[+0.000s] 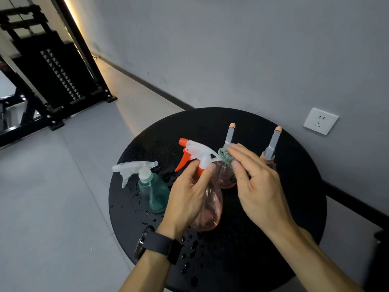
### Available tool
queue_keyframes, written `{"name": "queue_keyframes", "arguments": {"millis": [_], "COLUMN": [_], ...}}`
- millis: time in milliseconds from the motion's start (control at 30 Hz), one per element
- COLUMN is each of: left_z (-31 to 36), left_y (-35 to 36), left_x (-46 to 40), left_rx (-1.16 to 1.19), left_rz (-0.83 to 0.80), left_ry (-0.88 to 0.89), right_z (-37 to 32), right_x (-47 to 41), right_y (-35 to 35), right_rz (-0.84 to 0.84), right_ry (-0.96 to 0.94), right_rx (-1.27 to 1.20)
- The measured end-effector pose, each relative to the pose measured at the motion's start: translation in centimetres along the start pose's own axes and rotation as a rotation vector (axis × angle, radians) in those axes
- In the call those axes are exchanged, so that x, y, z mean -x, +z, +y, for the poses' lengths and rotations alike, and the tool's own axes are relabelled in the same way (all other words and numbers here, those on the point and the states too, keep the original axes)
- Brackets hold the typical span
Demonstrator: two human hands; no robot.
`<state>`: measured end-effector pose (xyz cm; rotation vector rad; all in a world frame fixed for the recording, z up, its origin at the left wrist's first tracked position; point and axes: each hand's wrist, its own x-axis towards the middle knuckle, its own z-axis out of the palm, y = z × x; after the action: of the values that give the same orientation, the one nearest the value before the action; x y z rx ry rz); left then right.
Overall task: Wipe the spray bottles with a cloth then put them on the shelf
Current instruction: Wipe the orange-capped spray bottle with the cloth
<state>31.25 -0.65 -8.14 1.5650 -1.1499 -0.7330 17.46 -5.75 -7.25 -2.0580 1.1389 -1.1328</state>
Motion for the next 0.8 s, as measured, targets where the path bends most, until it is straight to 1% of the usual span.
{"name": "queue_keyframes", "arguments": {"millis": [100, 167, 267, 400, 500, 600, 800], "left_z": [-0.7, -1.0, -1.3, -1.7, -2.0, -2.3, -3.0], "left_y": [-0.2, -0.4, -0.5, -0.5, -0.4, -0.3, -0.4], "left_x": [-0.6, -0.9, -1.1, -1.2, -1.5, -1.6, -2.1], "left_rx": [-0.092, -0.116, -0.135, -0.252, -0.249, -0.261, -0.256], "left_rz": [0.044, 0.063, 0.045, 0.054, 0.076, 0.104, 0.218], "left_ry": [0.028, 0.016, -0.015, -0.021, -0.060, -0.062, -0.082], "right_z": [0.1, 0.2, 0.3, 0.4, 0.5, 0.6, 0.7], "right_x": [-0.1, -0.1, 0.0, 0.0, 0.0, 0.0, 0.2], "right_y": [-0.2, -0.3, -0.5, -0.6, -0.8, -0.8, -0.8], "right_rz": [0.028, 0.040, 0.044, 0.057, 0.058, 0.061, 0.050], "right_ry": [0.004, 0.008, 0.021, 0.035, 0.040, 0.033, -0.006], "right_rx": [-0.002, -0.007, -0.015, -0.021, -0.024, -0.022, -0.002]}}
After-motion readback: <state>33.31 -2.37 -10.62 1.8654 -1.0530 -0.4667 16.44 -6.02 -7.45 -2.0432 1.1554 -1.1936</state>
